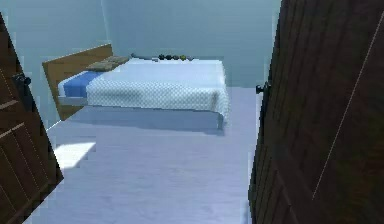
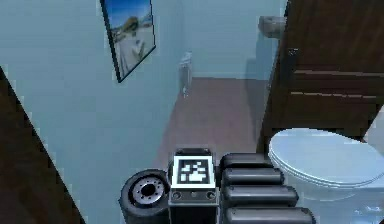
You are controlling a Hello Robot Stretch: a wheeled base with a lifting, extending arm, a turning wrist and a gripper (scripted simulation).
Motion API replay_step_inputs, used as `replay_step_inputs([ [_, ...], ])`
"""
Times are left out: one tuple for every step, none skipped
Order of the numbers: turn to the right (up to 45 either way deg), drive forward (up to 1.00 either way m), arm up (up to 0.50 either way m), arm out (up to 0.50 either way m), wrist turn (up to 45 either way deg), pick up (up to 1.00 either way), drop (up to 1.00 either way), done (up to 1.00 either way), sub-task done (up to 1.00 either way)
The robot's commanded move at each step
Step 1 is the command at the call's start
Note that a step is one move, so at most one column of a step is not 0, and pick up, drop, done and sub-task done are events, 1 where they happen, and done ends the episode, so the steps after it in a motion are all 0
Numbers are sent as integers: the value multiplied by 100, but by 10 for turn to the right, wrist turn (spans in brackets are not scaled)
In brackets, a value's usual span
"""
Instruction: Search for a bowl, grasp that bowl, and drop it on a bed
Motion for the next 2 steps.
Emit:
replay_step_inputs([
  [0,100,0,0,0,0,0,0,0],
  [210,0,0,0,0,0,0,0,0],
])
